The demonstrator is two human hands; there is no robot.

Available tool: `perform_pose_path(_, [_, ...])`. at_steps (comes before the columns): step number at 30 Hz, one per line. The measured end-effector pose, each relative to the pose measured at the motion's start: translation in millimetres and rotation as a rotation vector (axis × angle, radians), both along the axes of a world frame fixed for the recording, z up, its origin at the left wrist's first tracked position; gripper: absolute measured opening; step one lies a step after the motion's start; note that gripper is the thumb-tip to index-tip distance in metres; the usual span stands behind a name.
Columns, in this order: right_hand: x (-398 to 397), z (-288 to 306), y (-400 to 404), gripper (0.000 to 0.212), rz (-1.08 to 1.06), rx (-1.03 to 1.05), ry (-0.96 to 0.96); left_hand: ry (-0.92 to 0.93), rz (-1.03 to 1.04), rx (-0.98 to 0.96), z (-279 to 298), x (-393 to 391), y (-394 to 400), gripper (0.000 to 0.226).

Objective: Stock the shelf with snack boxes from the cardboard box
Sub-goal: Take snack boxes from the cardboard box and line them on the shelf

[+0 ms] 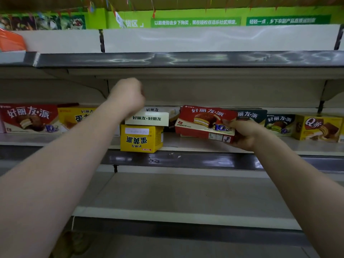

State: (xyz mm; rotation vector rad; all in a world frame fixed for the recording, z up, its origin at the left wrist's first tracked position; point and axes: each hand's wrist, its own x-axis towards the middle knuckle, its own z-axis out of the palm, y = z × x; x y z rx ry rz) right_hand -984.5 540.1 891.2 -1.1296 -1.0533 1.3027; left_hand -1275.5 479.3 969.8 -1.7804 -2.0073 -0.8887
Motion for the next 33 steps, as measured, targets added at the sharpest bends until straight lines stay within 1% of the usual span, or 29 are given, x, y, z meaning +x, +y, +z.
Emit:
perform_pose_path(1, [1,2,1,0.028,-0.001,0.007,-0.009,0.026,-0.066,0.067,-1,17,-2,0.025])
perform_pose_path(3, [3,4,4,0.022,-0.008,0.026,-0.033,-0.024,-0.282,0.106,-11,57,-6,0.031])
perform_pose_path(4, [4,5,6,0.016,-0.007,0.039,-0.046,-0.063,-0.373,0.083,-19,77,-4,0.036])
perform_pose_path(5, [6,5,9,0.009,-0.005,0.052,-0.064,-0.086,-0.421,0.047,-29,95,1,0.041])
perform_pose_path(6, [7,3,11,0.004,0.005,0.058,-0.083,-0.077,-0.423,0.015,-39,108,8,0.045])
perform_pose_path(7, [11,2,14,0.004,0.01,0.058,-0.105,-0.034,-0.387,-0.02,-47,119,17,0.049])
perform_pose_path(8, [15,-1,18,0.007,0.021,0.056,-0.126,0.047,-0.321,-0.074,-54,126,27,0.053])
perform_pose_path(10, [22,-3,23,0.02,0.042,0.056,-0.178,0.265,-0.185,-0.22,-64,134,40,0.06])
perform_pose_path(12, [29,-3,30,0.032,0.069,0.052,-0.211,0.455,-0.074,-0.322,-71,138,44,0.049])
perform_pose_path(14, [32,-2,36,0.029,0.1,0.045,-0.236,0.597,0.025,-0.349,-79,130,48,0.036])
perform_pose_path(15, [34,-1,38,0.026,0.111,0.04,-0.252,0.634,0.075,-0.365,-82,125,50,0.035])
perform_pose_path(16, [35,-1,42,0.027,0.119,0.037,-0.268,0.652,0.116,-0.376,-84,118,52,0.036])
perform_pose_path(17, [36,0,46,0.033,0.121,0.036,-0.287,0.651,0.148,-0.388,-85,112,55,0.036])
perform_pose_path(19, [36,0,50,0.046,0.137,0.045,-0.322,0.608,0.191,-0.438,-84,104,57,0.036])
perform_pose_path(21, [35,1,54,0.05,0.147,0.061,-0.339,0.556,0.21,-0.518,-79,102,63,0.033])
perform_pose_path(23, [33,2,58,0.051,0.152,0.084,-0.358,0.448,0.178,-0.566,-74,104,70,0.028])
perform_pose_path(25, [29,2,59,0.047,0.154,0.101,-0.375,0.254,0.067,-0.517,-71,109,79,0.023])
perform_pose_path(27, [25,1,60,0.042,0.136,0.115,-0.399,-0.024,-0.118,-0.453,-73,116,89,0.016])
perform_pose_path(29, [21,-1,63,0.043,0.106,0.131,-0.42,-0.397,-0.311,-0.421,-78,120,98,0.023])
perform_pose_path(31, [20,-3,68,0.049,0.067,0.147,-0.435,-0.712,-0.389,-0.409,-78,122,105,0.031])
perform_pose_path(33, [20,-5,74,0.049,0.033,0.143,-0.44,-0.912,-0.401,-0.381,-74,122,112,0.037])
